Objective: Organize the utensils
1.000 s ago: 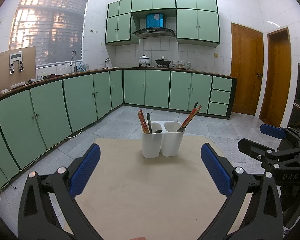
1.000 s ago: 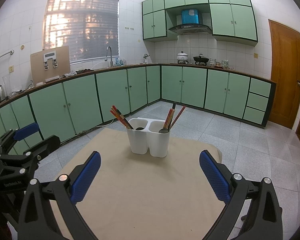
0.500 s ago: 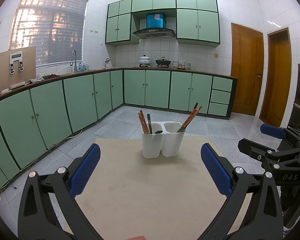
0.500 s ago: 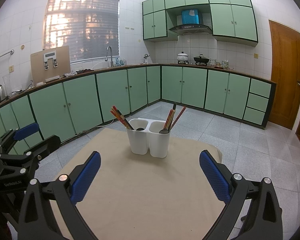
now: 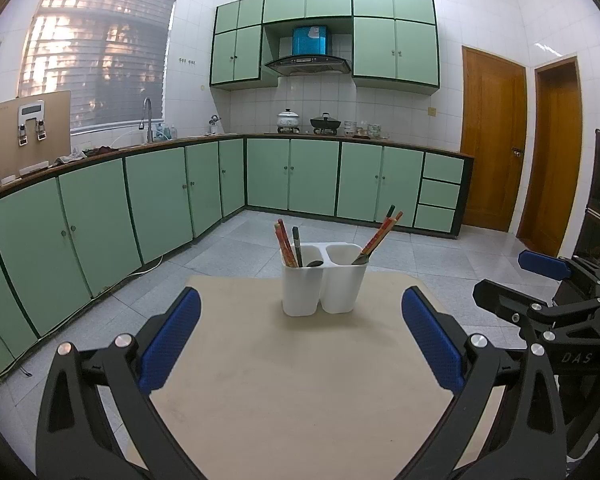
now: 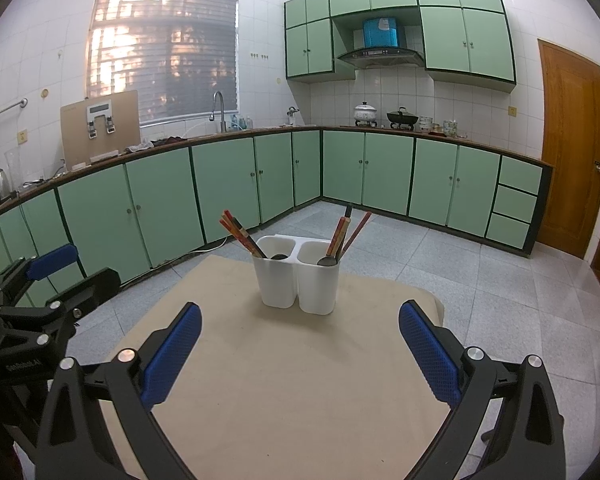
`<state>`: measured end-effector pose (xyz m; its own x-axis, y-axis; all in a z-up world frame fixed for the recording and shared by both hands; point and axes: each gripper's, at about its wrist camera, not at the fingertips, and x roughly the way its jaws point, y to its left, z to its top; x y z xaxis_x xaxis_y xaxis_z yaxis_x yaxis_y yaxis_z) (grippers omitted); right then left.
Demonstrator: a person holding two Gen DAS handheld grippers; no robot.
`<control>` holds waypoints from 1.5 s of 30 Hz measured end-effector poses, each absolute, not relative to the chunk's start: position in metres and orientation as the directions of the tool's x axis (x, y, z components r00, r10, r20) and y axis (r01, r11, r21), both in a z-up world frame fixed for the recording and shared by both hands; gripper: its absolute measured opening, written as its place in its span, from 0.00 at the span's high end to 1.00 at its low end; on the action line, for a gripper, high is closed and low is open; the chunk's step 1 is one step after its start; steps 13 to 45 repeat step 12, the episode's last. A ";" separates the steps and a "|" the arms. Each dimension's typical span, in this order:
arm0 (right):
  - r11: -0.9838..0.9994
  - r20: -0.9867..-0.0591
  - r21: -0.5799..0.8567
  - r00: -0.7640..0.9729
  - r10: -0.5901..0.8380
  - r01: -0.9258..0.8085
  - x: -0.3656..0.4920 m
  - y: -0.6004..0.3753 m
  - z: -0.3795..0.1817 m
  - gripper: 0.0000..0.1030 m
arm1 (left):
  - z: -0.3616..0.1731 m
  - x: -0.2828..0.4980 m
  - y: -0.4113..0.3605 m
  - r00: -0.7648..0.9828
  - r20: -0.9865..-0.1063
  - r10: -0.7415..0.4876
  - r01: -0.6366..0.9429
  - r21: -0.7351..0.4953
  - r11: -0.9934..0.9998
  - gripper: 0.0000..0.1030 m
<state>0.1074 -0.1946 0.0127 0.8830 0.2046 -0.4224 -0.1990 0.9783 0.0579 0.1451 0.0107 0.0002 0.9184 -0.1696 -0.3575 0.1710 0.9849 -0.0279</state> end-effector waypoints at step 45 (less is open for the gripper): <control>0.978 -0.423 0.058 0.883 0.206 -0.200 0.108 -0.195 0.013 0.06 | -0.001 0.148 0.009 0.918 -0.361 -0.163 0.164 -0.028 0.986 0.05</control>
